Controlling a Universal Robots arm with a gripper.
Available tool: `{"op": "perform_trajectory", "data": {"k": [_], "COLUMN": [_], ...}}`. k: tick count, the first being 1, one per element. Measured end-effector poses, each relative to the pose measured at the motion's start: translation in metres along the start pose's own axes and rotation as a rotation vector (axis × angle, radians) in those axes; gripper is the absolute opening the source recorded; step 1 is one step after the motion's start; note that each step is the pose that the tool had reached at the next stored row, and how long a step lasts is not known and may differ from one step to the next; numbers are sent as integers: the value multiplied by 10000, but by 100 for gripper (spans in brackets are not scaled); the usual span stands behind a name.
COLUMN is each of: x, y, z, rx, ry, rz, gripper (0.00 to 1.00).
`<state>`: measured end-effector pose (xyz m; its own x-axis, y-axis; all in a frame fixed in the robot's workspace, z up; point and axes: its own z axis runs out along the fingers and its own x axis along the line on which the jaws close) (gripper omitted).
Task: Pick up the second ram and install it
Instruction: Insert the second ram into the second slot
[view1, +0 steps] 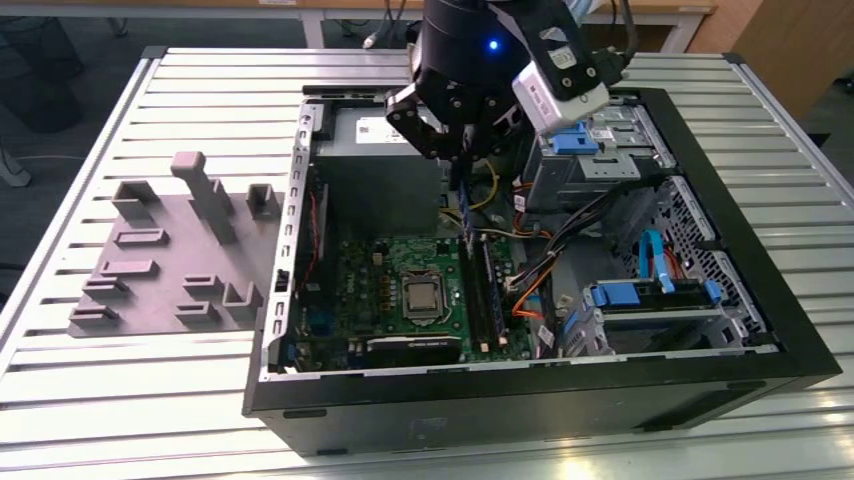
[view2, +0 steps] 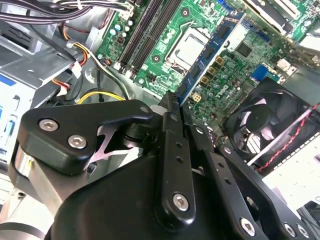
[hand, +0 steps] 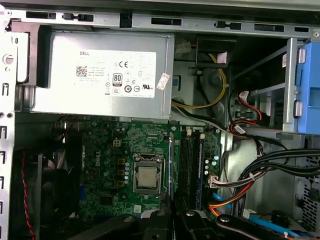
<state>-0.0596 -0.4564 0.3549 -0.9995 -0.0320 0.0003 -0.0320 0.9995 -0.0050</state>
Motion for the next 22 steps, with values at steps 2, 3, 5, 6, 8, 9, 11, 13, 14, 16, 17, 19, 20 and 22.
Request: {"op": "perform_trajectory", "data": {"k": [2,3,5,6,8,9,11,13,14,16,17,19,20,22], "x": [-9,-15,-26,-27,-33,-34,-35,-40,-41,-40,-41,-41,-41,-41], "y": [0,0,0,0,0,0,0,0,0,0,0,0,0,0], "z": [33,52,89,107,143,161,197,227,245,262,264,269,274,299], "rx": [2,1,-1,0,0,1,1,0,-1,0,1,-1,-3,-3], "ry": [1,1,1,2,2,2,7,32,40,53,58,63,65,68], "rz": [3,3,3,4,3,4,5,2,3,5,4,4,3,4], "gripper": [14,14,14,14,14,14,14,14,14,14,14,14,14,14]}}
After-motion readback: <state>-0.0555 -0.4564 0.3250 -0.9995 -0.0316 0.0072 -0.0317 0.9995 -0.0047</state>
